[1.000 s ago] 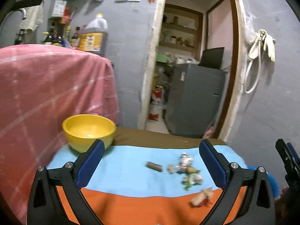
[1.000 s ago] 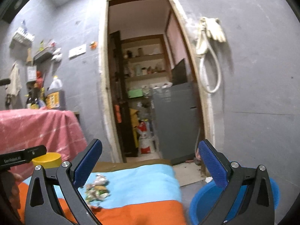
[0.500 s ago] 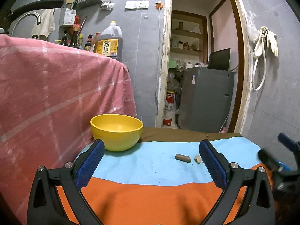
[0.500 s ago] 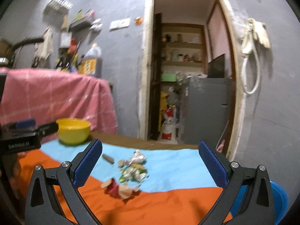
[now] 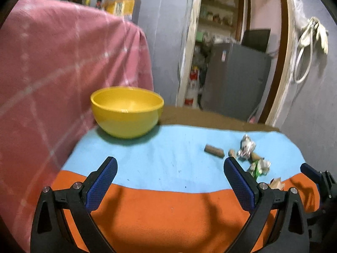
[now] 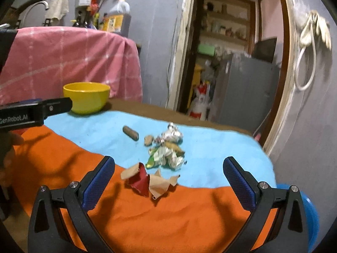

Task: Collect trash
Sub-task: 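Lower the right tool onto the tan paper scrap and close it, then grasp the brown stick with the left tool while the right tool holds the tan paper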

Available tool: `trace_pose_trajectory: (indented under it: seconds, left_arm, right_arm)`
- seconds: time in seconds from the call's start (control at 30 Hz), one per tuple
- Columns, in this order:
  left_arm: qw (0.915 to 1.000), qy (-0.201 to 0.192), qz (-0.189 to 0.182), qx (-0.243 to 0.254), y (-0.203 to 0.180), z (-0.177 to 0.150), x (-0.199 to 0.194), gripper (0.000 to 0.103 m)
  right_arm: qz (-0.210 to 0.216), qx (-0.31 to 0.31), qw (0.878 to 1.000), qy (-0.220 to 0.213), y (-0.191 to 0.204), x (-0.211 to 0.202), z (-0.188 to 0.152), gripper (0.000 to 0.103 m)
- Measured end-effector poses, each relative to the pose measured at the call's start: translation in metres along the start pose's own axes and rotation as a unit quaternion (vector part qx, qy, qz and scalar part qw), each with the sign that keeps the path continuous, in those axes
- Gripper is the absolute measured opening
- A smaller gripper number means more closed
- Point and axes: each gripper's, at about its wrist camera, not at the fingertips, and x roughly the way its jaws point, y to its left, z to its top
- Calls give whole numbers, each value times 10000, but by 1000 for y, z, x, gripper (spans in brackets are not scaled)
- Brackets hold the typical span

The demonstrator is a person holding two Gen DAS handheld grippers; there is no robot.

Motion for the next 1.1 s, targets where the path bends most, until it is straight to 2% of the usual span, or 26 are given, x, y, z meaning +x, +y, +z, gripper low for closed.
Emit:
trace_pose_trajectory:
  seconds: [0.1,0.2,0.27,0.33,0.37,0.43,0.5,0.67,0.8,0.9,1.03,1.1]
  left_arm:
    - [9990,442,-14,3,-1,2,18,99]
    - [9969,785,-19,-7,-4,3,33,99]
    - [9954,959,-48,9,-5,6,44,99]
    - [9939,1098,-92,42,-9,8,53,99]
    - [9931,1167,-114,76,-11,9,58,99]
    - [9921,1238,-144,161,-16,11,64,99]
    - [9911,1283,-173,295,-23,13,70,99]
    - [9876,1396,-233,674,-43,19,85,99]
    - [9873,1273,-201,926,-56,24,91,99]
    - [9840,1369,-248,1116,-67,24,101,98]
    - [9762,1722,-270,1292,-76,21,115,83]
    - [9758,1773,-273,1249,-74,19,116,82]
  right_arm:
    - [58,220,9990,384,-6,14,-3,103]
    - [156,517,9969,570,-15,20,-4,102]
    - [271,692,9955,586,-21,20,-3,92]
    - [380,844,9932,706,-27,24,-4,71]
    - [433,918,9916,802,-30,27,-5,66]
    - [446,938,9907,883,-34,29,-6,48]
    - [324,817,9922,884,-35,27,-5,41]
    - [278,955,9915,836,-51,24,-6,35]
    - [145,1078,9913,744,-62,23,-5,35]
    - [144,1138,9906,748,-66,25,-4,35]
    - [137,1252,9893,735,-71,26,-2,35]
    - [174,1322,9882,747,-74,26,-2,36]
